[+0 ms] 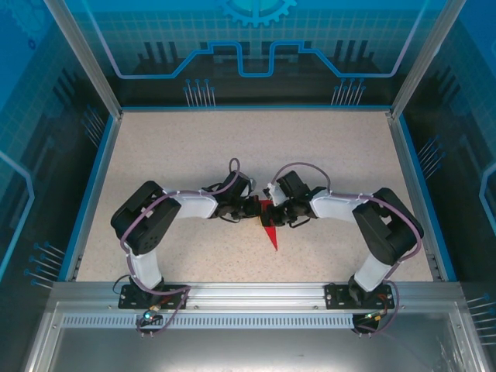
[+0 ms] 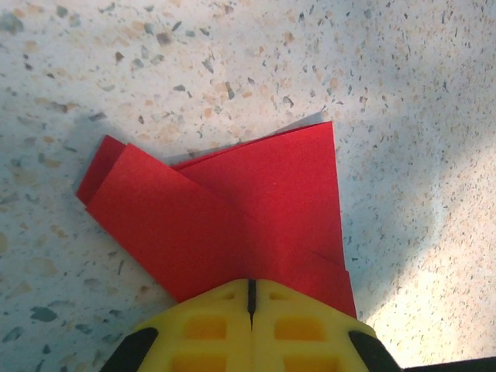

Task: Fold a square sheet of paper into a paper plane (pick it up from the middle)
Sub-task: Fold the wing for the fifth time at the center of the table.

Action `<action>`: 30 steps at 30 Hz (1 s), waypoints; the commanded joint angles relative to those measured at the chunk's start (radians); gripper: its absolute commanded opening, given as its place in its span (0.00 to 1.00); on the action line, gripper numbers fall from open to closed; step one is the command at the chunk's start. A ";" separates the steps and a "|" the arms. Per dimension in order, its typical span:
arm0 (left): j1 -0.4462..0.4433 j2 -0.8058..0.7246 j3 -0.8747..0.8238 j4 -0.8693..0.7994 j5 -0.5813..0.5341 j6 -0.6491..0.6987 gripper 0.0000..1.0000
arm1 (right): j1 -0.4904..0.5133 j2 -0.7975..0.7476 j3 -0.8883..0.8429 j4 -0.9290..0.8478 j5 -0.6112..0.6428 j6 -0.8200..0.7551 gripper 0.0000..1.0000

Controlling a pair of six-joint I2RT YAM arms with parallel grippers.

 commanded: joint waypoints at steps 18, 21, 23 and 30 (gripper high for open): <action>-0.001 0.072 0.029 -0.171 -0.098 0.051 0.00 | -0.010 0.015 -0.119 -0.067 0.032 -0.038 0.00; -0.002 0.074 0.030 -0.183 -0.113 0.048 0.00 | -0.007 -0.016 -0.160 -0.101 0.019 -0.040 0.00; 0.000 0.075 0.032 -0.193 -0.124 0.045 0.00 | -0.005 -0.039 -0.178 -0.133 0.017 -0.039 0.00; 0.003 0.087 0.043 -0.207 -0.140 0.032 0.00 | 0.020 -0.141 -0.273 -0.202 0.008 -0.005 0.00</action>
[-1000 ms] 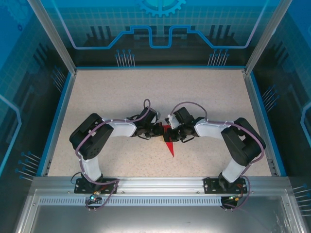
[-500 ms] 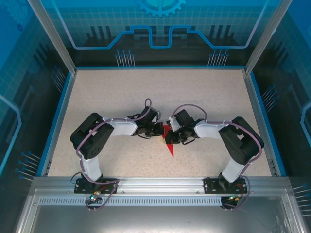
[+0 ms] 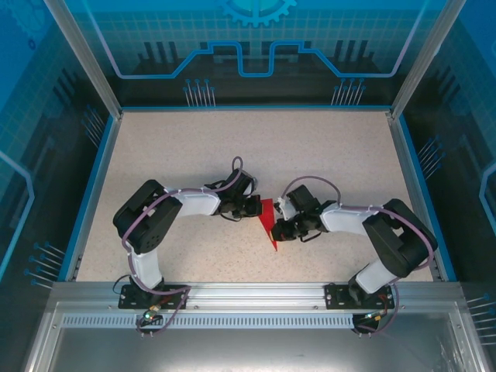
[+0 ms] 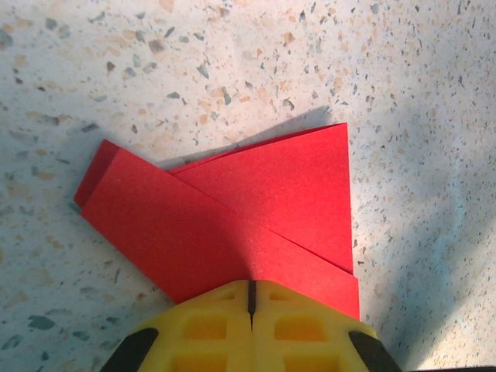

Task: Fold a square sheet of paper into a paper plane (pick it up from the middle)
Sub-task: Fold the wing for the fifth time at the center of the table, then turn over a paper plane at the center of the table.

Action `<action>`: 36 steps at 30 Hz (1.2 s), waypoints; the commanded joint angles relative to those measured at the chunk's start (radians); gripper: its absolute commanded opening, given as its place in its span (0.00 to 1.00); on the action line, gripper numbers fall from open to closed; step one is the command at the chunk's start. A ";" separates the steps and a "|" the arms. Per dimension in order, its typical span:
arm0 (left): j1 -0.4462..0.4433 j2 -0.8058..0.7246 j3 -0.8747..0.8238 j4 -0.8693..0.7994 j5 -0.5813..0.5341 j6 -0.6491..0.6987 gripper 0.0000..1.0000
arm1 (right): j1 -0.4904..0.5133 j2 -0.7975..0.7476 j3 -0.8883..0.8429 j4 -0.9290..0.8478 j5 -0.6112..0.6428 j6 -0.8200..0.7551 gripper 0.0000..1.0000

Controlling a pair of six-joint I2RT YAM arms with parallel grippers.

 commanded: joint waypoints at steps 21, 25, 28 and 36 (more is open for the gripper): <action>-0.089 -0.114 0.355 -0.574 -0.291 -0.077 0.54 | -0.166 -0.479 0.018 -0.319 0.326 0.182 0.72; -0.155 -0.057 0.464 -0.761 -0.413 -0.159 0.63 | -0.231 -0.471 -0.003 -0.316 0.345 0.193 0.88; -0.207 0.005 0.544 -0.856 -0.478 -0.210 0.69 | -0.266 -0.474 -0.019 -0.317 0.357 0.195 0.96; -0.262 0.186 0.700 -0.948 -0.493 -0.283 0.75 | -0.330 -0.491 -0.049 -0.329 0.350 0.187 0.99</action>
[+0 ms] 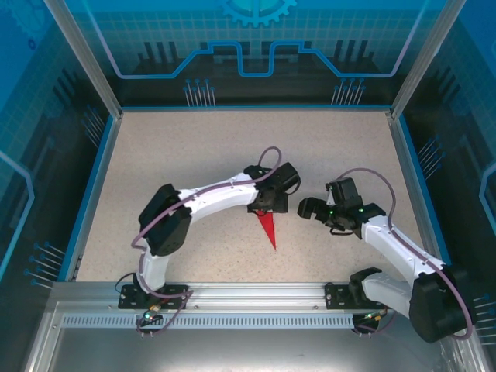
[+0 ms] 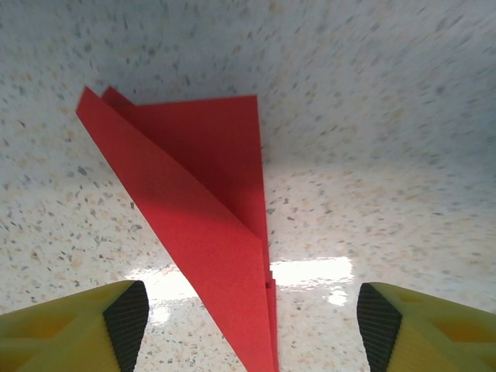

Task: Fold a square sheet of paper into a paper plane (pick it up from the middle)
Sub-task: Turn over a paper plane at the center of the table.

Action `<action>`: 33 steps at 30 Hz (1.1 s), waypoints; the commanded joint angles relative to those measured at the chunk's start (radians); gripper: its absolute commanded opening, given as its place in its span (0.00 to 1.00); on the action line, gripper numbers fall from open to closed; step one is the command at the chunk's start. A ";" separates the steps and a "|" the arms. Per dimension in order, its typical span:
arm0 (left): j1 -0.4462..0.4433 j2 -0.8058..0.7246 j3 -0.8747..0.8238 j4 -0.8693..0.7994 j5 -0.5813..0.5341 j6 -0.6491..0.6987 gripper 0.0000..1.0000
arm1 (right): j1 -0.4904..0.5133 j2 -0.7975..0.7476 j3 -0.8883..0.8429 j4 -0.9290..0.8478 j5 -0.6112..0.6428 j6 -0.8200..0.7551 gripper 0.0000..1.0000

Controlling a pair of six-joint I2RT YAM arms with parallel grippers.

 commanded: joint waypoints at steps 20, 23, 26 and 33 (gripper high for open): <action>-0.001 0.149 0.121 -0.220 -0.045 -0.100 0.59 | -0.055 -0.023 -0.024 -0.042 -0.025 -0.014 0.99; -0.001 0.146 0.122 -0.234 -0.055 -0.108 0.58 | -0.055 -0.023 -0.026 -0.040 -0.030 -0.011 0.98; -0.002 0.139 0.115 -0.236 -0.061 -0.121 0.52 | -0.054 -0.023 -0.027 -0.038 -0.036 -0.008 0.98; -0.001 0.127 0.090 -0.194 -0.066 -0.154 0.36 | -0.055 -0.023 -0.027 -0.041 -0.045 -0.004 0.98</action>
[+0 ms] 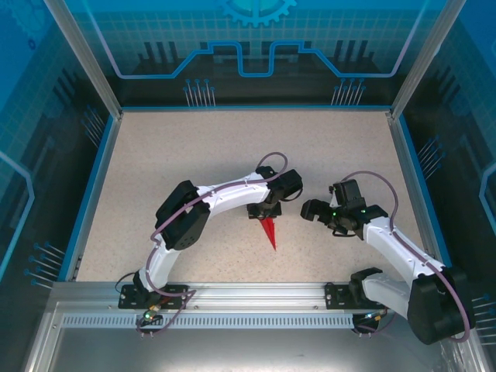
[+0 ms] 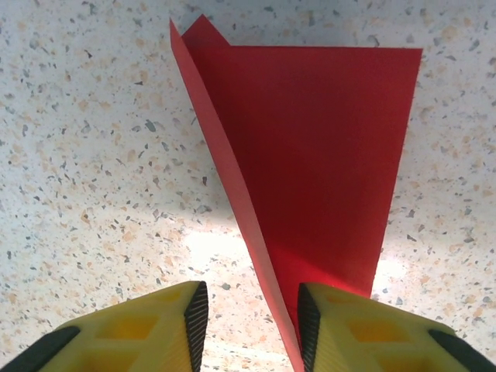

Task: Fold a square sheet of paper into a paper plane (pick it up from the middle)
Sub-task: Turn over a paper plane at the center of the table.

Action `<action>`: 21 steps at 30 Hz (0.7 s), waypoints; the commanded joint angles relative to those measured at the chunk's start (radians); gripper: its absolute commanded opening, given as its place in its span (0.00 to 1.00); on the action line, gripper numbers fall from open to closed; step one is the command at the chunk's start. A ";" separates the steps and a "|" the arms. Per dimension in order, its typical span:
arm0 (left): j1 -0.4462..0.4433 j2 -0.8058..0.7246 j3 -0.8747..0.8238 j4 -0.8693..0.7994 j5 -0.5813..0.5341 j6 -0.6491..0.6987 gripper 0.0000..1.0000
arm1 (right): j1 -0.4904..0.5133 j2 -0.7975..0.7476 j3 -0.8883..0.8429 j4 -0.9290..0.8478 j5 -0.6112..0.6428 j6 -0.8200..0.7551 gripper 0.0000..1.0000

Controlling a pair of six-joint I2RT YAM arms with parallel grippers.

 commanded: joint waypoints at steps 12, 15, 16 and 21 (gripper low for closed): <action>0.011 -0.013 -0.046 0.081 0.031 0.016 0.06 | -0.018 -0.018 0.008 -0.021 -0.053 0.003 0.97; 0.011 -0.083 -0.060 0.131 0.035 0.058 0.02 | -0.017 -0.019 0.011 -0.004 -0.091 -0.001 0.96; 0.011 -0.111 -0.070 0.152 0.035 0.070 0.02 | -0.018 -0.019 0.011 0.006 -0.109 -0.002 0.95; 0.014 -0.288 -0.217 0.348 0.085 0.144 0.02 | 0.012 -0.024 0.025 0.043 -0.160 -0.002 0.90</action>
